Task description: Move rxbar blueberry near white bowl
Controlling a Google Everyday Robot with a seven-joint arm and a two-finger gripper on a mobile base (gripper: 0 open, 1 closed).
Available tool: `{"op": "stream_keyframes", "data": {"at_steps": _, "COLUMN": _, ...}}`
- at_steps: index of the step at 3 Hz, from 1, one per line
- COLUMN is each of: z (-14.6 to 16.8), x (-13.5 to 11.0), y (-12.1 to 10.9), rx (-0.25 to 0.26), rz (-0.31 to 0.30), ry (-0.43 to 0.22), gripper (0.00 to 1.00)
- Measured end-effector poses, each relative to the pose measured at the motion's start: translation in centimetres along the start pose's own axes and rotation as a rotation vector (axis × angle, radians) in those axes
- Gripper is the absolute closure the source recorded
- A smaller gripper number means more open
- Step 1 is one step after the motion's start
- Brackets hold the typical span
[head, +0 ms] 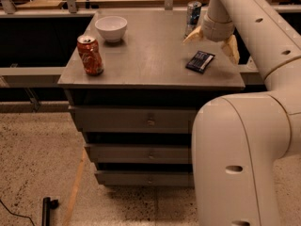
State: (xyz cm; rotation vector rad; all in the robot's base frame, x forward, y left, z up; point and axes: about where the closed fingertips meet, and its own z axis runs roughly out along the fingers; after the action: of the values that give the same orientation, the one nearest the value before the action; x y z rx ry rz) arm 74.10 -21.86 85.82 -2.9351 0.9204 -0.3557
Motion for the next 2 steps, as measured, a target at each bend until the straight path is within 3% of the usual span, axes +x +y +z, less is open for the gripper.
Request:
{"op": "stream_keyframes", "data": {"at_steps": 1, "z": 1.37, "x": -0.15, "y": -0.13, "rx": -0.053, "rz": 0.028, "ry": -0.012, "gripper": 0.00}}
{"op": "stream_keyframes", "data": {"at_steps": 2, "z": 2.24, "x": -0.28, "y": -0.59, "rx": -0.077, "rz": 0.029, "ry": -0.019, "gripper": 0.18}}
